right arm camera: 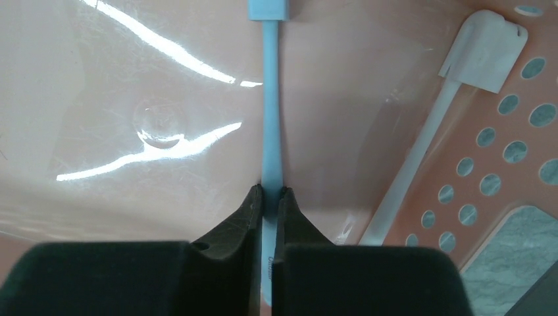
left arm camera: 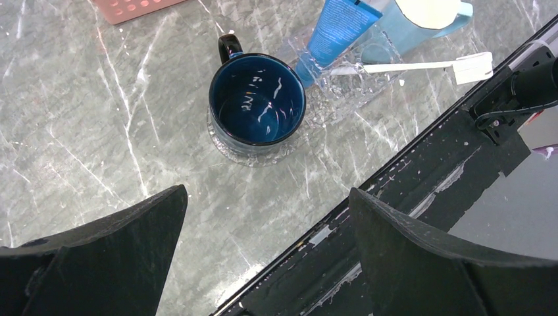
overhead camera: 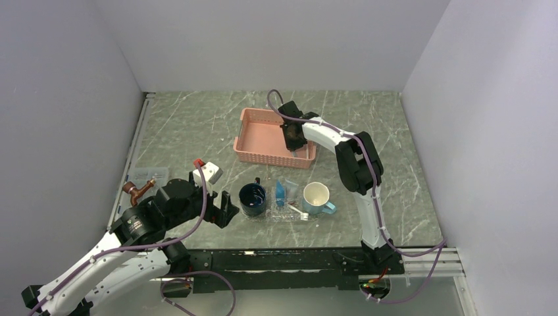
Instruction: Prepare toiletry sets of a toothbrush and toothpaste on the tray
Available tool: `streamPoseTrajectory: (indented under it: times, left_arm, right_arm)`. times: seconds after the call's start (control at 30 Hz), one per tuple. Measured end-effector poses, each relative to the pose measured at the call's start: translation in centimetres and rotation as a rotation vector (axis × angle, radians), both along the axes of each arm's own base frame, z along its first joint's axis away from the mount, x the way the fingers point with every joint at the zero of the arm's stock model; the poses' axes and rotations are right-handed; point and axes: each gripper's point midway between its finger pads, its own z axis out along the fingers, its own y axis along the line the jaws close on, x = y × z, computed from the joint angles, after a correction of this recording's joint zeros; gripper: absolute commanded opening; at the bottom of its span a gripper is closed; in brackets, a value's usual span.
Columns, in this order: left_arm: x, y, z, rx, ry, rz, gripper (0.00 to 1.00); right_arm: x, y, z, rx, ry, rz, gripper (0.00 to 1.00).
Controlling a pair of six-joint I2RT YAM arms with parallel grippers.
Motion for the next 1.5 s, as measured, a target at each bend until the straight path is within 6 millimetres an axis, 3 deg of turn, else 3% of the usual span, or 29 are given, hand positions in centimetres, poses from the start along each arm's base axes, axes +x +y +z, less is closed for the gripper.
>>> streamPoseTrajectory:
  times: [0.33, 0.5, 0.9, 1.13, 1.33, 1.5]
  left_arm:
    - [0.0, 0.0, 0.0, -0.001, 0.001, 0.006, 1.00]
    - [0.0, 0.1, 0.1, -0.005, -0.003, 0.006, 0.99]
    - [0.0, 0.2, 0.2, -0.010, -0.008, 0.008, 0.99]
    - [-0.1, 0.1, 0.3, -0.015, -0.010, 0.005, 1.00]
    - [-0.1, -0.3, 0.8, -0.022, -0.005, -0.011, 0.99]
    - [0.3, -1.6, 4.0, -0.086, -0.042, -0.044, 0.99]
  right_arm:
    - [0.0, 0.0, 0.4, -0.004, -0.008, 0.020, 0.00]
    - [-0.5, 0.2, 2.1, 0.010, -0.028, 0.050, 0.00]
    - [-0.3, 1.4, 13.0, 0.110, -0.254, 0.111, 0.00]
    - [-1.9, 2.2, 18.8, 0.156, -0.363, 0.162, 0.00]
    - [-5.8, 3.5, 25.3, 0.242, -0.471, 0.242, 0.00]
    - [-10.3, 3.6, 28.5, 0.351, -0.502, 0.324, 0.00]
